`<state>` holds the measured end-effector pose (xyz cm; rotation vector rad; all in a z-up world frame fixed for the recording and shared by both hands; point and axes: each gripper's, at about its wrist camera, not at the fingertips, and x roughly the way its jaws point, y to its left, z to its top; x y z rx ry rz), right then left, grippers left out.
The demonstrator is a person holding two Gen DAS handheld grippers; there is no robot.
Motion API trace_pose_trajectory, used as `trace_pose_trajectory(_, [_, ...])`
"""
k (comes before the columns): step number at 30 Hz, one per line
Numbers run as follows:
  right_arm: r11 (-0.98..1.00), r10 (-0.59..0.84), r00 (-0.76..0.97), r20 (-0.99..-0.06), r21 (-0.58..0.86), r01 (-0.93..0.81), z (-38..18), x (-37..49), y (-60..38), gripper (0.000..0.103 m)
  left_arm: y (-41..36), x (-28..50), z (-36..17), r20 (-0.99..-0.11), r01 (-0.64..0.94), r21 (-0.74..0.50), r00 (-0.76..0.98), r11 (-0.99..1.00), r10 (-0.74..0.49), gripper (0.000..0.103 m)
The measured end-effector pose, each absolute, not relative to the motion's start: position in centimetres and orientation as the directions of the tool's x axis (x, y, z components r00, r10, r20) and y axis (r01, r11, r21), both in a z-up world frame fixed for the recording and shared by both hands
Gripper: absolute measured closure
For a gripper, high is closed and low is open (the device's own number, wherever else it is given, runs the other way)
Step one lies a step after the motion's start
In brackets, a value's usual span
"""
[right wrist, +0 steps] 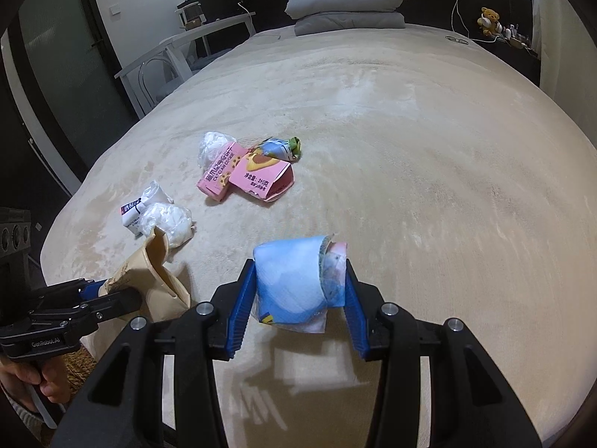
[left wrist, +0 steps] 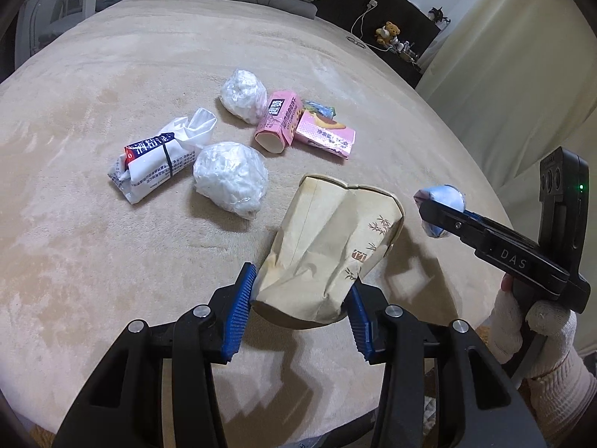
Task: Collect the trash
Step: 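Carry the paper bag and blue wrapper down over the bin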
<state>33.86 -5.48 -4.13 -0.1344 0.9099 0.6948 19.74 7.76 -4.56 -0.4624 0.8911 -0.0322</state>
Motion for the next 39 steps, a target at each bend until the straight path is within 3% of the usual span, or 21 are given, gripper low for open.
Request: trace_pose_trajectory(39, [0.741, 0.592, 0.395, -0.702, 0.281, -0.61, -4.6, 17.4, -14.0, 0.058, 1.0, 4.9, -3.5, -0.611, -0.1, -0.41, 0.768, 0.907, -0.192, 0.058])
